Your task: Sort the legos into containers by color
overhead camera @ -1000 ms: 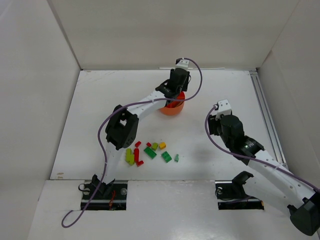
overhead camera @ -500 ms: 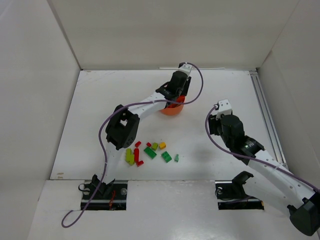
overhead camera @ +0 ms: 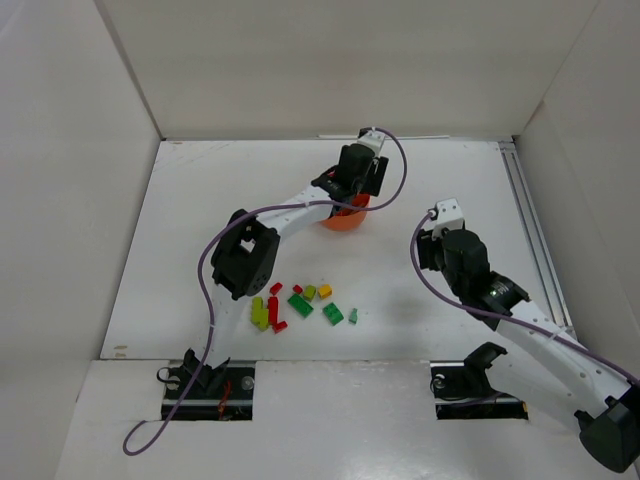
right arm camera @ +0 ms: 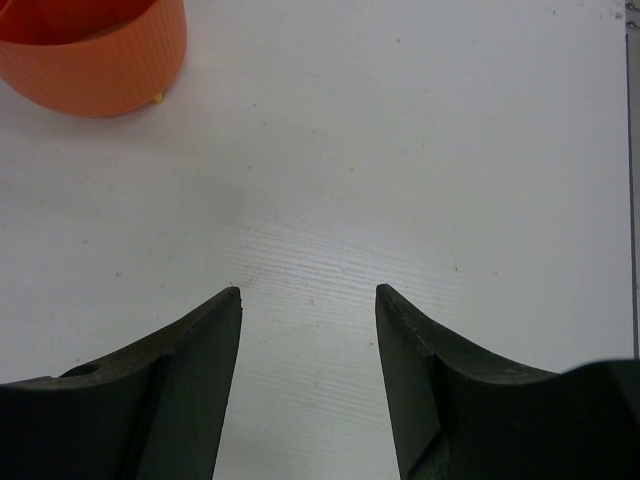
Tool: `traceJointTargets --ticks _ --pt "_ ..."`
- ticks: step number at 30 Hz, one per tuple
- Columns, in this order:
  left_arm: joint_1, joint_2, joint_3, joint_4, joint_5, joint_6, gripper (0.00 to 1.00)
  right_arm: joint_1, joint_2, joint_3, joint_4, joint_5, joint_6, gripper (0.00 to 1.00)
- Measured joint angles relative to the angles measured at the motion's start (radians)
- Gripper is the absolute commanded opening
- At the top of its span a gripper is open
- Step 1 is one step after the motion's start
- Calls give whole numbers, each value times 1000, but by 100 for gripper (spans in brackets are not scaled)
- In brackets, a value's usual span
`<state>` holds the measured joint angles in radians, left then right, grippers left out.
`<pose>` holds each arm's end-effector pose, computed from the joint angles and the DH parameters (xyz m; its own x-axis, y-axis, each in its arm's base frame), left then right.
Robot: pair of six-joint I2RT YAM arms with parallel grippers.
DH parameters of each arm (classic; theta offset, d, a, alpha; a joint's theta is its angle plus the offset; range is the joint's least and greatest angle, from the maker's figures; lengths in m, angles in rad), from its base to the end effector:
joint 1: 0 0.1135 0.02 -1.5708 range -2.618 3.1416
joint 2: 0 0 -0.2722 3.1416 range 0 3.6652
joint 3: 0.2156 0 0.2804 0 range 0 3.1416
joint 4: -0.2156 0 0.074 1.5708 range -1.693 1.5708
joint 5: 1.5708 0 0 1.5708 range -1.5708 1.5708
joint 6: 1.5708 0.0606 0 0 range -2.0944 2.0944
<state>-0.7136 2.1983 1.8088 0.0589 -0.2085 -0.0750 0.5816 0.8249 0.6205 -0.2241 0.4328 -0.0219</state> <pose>0.4482 -0.3715 0.2421 -0.2816 0.1469 -0.9482 0.4726 0.8813 -0.0039 0.2087 0.1068 0.2630 -0.3432 -0.2494 -0.9056 -0.1875 0.9629 -0.1941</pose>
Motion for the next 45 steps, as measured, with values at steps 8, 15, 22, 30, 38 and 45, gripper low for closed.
traceJointTargets --ticks 8,15,22,30,38,45 --pt "0 -12 -2 -8 21 -10 84 0 -10 0 6 -51 -24 61" --pt "2 -224 -94 -55 47 -86 100 7 38 13 41 -254 -107 61" --pt "8 -727 -432 -91 -21 -280 100 190 301 145 58 -364 -147 62" --pt "15 -1143 -856 -255 -147 -548 100 347 540 225 76 -394 -112 61" --pt "15 -1429 -1048 -410 -169 -699 100 463 670 232 86 -382 11 61" --pt "14 -1547 -1087 -414 -157 -748 100 459 740 239 117 -283 187 62"
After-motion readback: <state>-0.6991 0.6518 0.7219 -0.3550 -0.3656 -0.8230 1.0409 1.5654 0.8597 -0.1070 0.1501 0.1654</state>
